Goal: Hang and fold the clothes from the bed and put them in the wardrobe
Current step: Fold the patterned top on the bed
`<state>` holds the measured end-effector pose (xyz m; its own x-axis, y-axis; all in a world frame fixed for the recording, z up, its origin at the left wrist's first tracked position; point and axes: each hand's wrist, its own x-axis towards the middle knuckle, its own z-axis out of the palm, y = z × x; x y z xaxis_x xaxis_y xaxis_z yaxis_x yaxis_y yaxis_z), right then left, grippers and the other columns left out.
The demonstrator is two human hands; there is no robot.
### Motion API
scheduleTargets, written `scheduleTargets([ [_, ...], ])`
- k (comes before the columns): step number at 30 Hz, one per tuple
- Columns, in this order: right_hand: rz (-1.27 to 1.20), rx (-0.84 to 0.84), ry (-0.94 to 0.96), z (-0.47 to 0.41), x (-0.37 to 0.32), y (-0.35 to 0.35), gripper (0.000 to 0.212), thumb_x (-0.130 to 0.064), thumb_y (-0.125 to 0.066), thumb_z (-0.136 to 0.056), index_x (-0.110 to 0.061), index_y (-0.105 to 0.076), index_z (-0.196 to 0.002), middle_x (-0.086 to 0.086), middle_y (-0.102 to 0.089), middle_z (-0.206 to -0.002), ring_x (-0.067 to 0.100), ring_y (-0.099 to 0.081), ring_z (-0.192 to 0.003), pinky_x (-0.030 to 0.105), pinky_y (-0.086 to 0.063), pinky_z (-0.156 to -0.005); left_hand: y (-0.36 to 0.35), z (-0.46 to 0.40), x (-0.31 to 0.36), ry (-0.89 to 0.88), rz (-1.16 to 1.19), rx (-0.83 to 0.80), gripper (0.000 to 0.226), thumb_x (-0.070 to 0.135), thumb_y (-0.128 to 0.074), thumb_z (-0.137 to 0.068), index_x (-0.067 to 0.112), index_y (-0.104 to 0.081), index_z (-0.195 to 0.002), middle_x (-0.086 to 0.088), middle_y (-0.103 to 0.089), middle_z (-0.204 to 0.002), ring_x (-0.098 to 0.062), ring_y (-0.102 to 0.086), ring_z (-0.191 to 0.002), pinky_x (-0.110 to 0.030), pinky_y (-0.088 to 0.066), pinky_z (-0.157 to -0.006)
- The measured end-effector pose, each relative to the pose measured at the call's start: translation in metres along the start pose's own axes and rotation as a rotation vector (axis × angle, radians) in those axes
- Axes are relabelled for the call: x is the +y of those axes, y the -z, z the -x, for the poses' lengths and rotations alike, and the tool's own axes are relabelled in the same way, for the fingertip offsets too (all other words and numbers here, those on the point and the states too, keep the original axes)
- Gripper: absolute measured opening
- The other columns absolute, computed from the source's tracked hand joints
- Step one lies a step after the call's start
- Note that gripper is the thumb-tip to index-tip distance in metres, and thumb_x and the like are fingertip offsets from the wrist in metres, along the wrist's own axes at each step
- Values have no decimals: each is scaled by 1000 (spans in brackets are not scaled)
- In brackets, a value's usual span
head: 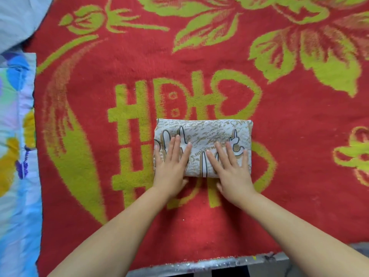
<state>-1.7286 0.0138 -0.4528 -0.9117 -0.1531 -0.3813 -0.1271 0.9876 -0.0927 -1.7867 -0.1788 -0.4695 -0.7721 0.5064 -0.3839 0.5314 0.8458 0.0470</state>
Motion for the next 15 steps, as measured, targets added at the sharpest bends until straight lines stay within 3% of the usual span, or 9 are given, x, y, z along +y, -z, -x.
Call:
scheduleTargets([
  [2, 30, -35, -76, -15, 3, -3, 96, -22, -53, -89, -32, 24, -146, 4, 23, -158, 35, 21, -145, 67, 11, -108, 1, -12, 1, 67, 8, -29, 116, 28, -64, -82, 27, 37, -139, -15, 46, -142, -27, 40, -134, -64, 14, -107],
  [5, 41, -31, -82, -37, 6, 14, 79, -10, -42, -94, -32, 6, -152, 5, 0, -162, 37, -1, -147, 63, 2, -112, 16, -22, -1, 70, 19, 10, 91, 4, -50, -85, 28, 7, -152, -16, 16, -158, -31, 16, -146, -63, 4, -111],
  [10, 39, 11, 0, -48, 10, 79, 66, -4, -40, -95, -26, -14, -152, 4, -24, -156, 34, -20, -143, 53, -18, -113, 74, -25, -10, 53, -20, 55, 68, 4, -42, -93, 21, -12, -152, -10, -11, -159, -32, -12, -146, -57, -17, -111],
  [15, 137, 80, 106, -37, -13, 177, 81, 3, -52, -87, -23, -12, -152, 7, -21, -156, 36, -19, -143, 55, -17, -114, 156, 9, -27, 149, -14, 132, 72, -2, -42, -91, 19, -9, -152, -10, -12, -159, -34, -14, -145, -56, -23, -109],
])
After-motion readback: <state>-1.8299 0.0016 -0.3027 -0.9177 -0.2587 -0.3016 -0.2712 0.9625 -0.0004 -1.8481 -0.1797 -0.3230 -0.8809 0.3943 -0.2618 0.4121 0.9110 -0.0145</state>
